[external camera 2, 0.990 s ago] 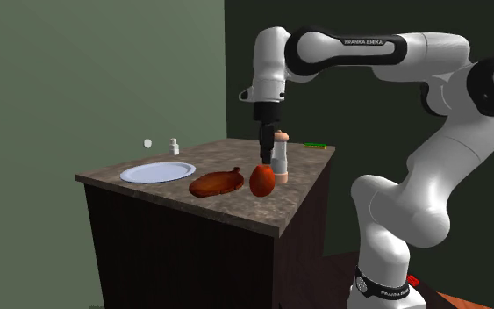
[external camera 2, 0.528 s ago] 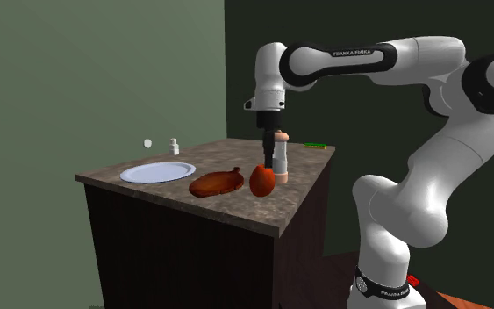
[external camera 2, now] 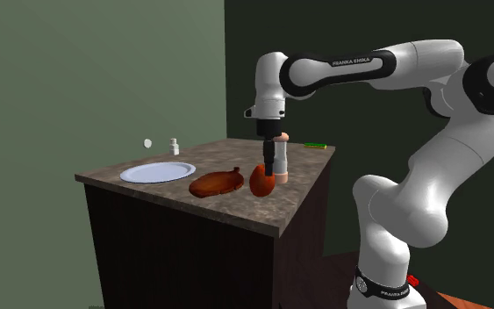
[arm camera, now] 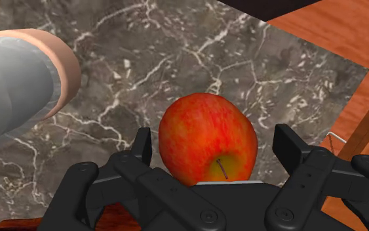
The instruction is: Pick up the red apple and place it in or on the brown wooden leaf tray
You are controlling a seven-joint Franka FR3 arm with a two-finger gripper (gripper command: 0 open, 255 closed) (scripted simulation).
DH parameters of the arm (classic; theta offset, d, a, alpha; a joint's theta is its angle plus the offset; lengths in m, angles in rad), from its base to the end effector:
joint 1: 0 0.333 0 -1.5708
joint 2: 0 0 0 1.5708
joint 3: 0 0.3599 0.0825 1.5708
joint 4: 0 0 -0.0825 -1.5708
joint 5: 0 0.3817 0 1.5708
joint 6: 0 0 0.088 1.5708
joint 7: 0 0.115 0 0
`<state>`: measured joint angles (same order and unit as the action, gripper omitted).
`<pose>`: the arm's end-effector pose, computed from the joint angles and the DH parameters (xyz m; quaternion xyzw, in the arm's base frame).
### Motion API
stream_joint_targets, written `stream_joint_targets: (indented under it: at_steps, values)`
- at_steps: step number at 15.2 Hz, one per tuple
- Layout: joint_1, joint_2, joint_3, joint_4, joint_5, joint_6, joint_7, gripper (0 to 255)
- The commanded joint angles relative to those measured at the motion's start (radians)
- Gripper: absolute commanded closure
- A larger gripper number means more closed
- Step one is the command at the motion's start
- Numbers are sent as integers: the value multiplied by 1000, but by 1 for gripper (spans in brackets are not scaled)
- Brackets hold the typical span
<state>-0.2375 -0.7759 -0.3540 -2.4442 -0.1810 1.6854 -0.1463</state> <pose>0.2213 -0.2061 0.5599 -0.9862 0.1619 -0.0046 0.0330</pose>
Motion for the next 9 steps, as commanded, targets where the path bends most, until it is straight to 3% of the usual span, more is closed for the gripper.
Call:
stream_joint_targets:
  at_steps: [1,3,4,9]
  values:
    - [0,0,0,-1,0,1,0,0]
    - [0,0,0,0,0,0,0,0]
    - [0,0,0,0,0,0,0,255]
    - [0,0,0,0,0,0,0,255]
